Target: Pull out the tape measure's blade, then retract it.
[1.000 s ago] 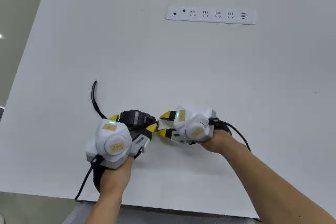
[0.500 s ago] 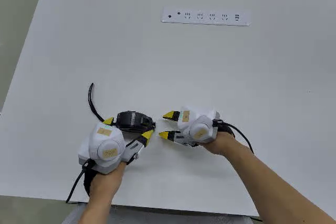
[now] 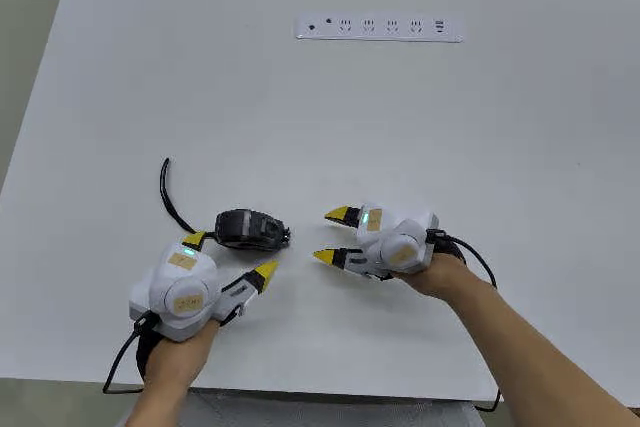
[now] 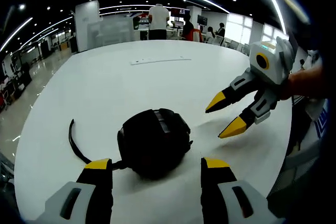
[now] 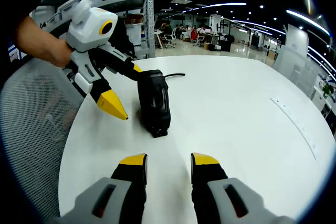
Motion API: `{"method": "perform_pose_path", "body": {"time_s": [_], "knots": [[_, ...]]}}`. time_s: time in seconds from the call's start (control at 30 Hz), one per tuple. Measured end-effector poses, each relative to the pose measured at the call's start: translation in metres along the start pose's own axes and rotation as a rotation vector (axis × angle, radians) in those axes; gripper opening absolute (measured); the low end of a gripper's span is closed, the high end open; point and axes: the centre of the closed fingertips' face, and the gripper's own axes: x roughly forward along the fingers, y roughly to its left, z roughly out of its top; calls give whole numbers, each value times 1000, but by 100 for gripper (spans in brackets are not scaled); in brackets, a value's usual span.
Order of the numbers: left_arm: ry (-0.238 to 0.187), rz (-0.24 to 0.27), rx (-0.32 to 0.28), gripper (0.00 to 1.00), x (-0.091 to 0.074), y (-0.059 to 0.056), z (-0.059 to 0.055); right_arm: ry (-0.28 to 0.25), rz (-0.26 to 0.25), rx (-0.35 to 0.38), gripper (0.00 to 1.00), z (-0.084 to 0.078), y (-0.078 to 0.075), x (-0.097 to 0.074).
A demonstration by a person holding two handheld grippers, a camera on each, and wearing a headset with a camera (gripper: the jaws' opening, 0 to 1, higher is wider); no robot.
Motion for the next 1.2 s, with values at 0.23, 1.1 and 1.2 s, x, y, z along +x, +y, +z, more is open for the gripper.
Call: {"method": "perform_pose_path", "body": {"time_s": [0.23, 1.1, 1.2], "knots": [[-17, -52, 26, 67, -4, -3, -2, -18, -16, 31, 38, -6, 1, -18], [-72, -163, 112, 73, -28, 6, -13, -61, -154, 194, 52, -50, 4, -80], [-82, -181, 125, 75, -30, 7, -14, -58, -163, 211, 54, -56, 7, -86]]}}
